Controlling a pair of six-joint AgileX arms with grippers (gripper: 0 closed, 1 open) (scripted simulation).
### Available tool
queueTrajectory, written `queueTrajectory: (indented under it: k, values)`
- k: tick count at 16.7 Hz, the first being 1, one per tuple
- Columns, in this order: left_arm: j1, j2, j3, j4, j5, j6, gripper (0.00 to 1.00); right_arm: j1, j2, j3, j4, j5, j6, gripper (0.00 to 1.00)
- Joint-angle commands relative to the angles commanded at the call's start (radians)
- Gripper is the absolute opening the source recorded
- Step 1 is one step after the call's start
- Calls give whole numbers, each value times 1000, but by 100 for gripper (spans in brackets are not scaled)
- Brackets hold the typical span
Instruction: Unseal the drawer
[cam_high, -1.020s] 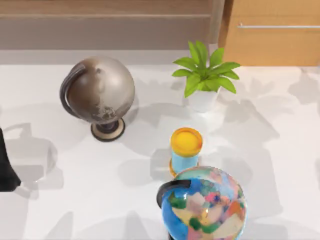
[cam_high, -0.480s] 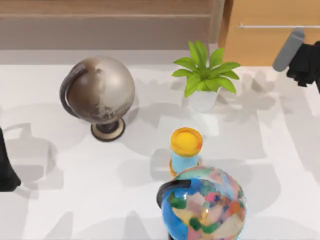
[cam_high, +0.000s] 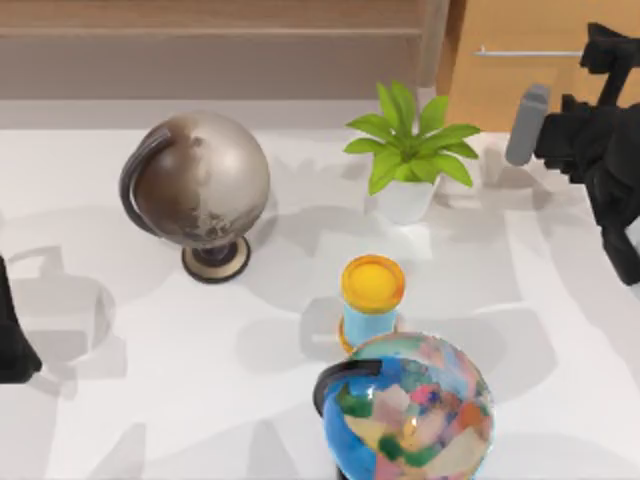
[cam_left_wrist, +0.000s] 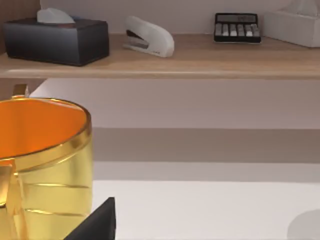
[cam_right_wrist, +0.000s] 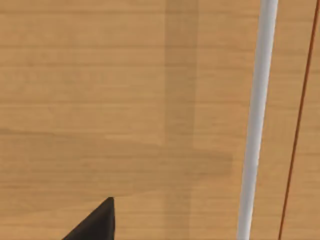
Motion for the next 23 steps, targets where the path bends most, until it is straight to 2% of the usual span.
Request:
queueTrajectory:
  k: [13,23]
  values:
    - [0,0,0,0,0,0,100,-13,52,117,-65,-12,-1,100]
    - [0,0,0,0,0,0,100,-13,52,117,-65,-12,-1,25]
